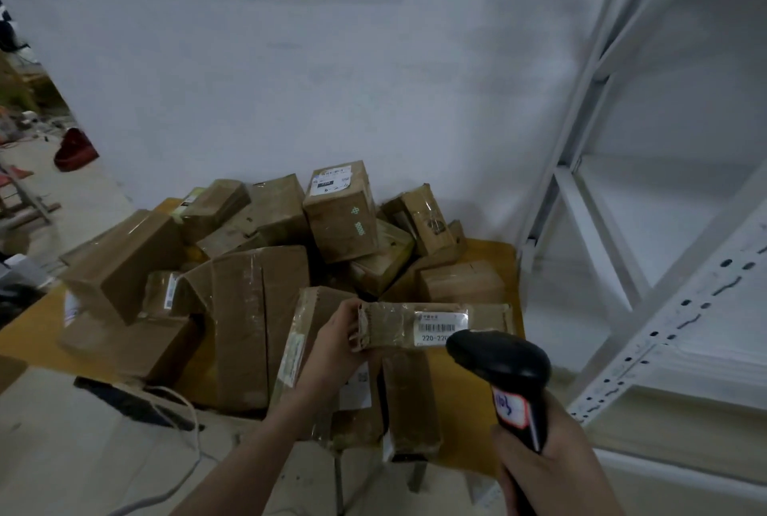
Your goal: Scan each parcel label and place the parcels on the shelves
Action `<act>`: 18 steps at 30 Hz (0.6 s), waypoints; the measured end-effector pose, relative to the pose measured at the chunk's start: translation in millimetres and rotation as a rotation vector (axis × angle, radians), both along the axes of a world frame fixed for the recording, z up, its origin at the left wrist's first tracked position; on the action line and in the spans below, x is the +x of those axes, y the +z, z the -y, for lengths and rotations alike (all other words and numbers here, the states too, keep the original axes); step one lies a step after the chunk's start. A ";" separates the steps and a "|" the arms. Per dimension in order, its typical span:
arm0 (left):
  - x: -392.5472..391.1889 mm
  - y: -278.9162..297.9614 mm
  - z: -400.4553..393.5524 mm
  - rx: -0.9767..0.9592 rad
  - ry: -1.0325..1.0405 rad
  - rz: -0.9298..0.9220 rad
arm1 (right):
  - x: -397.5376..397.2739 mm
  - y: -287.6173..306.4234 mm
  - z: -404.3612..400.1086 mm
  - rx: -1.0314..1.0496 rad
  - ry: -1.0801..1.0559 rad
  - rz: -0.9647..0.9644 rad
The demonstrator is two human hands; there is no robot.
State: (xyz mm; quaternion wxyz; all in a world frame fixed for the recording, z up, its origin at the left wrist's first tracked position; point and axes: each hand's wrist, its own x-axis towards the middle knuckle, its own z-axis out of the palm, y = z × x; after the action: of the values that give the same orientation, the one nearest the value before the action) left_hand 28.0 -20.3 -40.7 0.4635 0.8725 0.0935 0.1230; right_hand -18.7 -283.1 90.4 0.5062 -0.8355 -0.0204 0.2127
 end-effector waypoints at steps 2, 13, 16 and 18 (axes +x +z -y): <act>0.2 -1.7 1.1 -0.011 -0.003 -0.006 | -0.7 -1.8 -1.5 -0.060 0.026 0.026; 3.5 2.1 5.6 -0.056 0.025 0.005 | -4.0 -3.9 -1.7 -0.008 -0.061 -0.048; 5.8 2.9 6.3 -0.061 0.017 0.001 | -1.7 -6.1 -0.9 -0.017 -0.046 -0.031; 7.3 3.1 6.9 -0.064 0.016 -0.003 | 0.2 -8.4 0.1 -0.003 -0.037 -0.035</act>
State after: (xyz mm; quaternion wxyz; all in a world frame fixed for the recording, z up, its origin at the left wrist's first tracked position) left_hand 35.3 -27.2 -37.6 0.4898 0.8568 0.1050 0.1222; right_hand -18.5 -283.2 81.9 0.5091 -0.8327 0.0040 0.2178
